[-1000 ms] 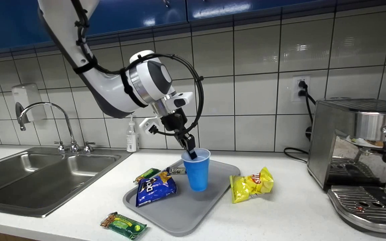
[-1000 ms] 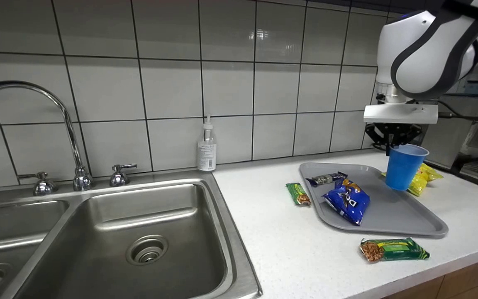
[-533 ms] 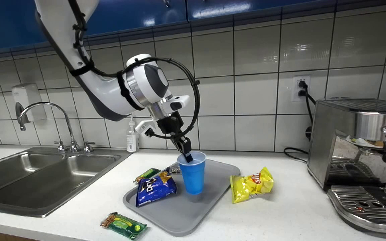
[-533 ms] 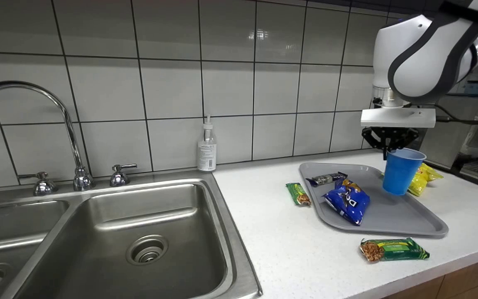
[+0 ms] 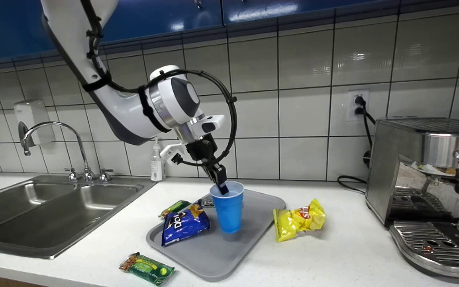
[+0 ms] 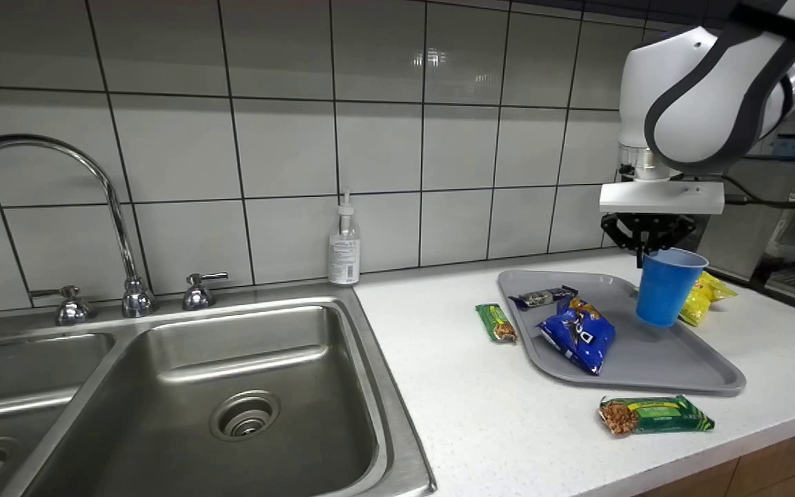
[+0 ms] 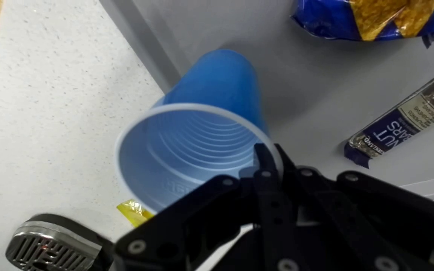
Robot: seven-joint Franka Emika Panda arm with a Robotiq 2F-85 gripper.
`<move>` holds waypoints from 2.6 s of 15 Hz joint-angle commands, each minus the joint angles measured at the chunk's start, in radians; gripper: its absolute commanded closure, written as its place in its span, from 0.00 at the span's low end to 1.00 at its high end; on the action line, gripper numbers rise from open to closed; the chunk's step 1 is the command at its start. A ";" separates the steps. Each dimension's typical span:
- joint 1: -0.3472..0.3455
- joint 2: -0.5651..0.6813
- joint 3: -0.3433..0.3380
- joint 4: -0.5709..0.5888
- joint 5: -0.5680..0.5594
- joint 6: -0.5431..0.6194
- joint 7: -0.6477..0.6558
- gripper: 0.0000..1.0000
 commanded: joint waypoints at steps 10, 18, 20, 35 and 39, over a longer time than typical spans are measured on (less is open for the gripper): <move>-0.005 0.005 0.004 -0.017 -0.015 0.008 -0.010 0.99; 0.002 0.024 -0.004 -0.021 -0.030 0.015 0.002 0.99; 0.003 0.028 -0.005 -0.022 -0.031 0.016 0.002 0.99; 0.000 0.021 -0.006 -0.027 -0.028 0.017 -0.009 0.00; 0.000 0.012 -0.007 -0.031 -0.027 0.025 -0.009 0.00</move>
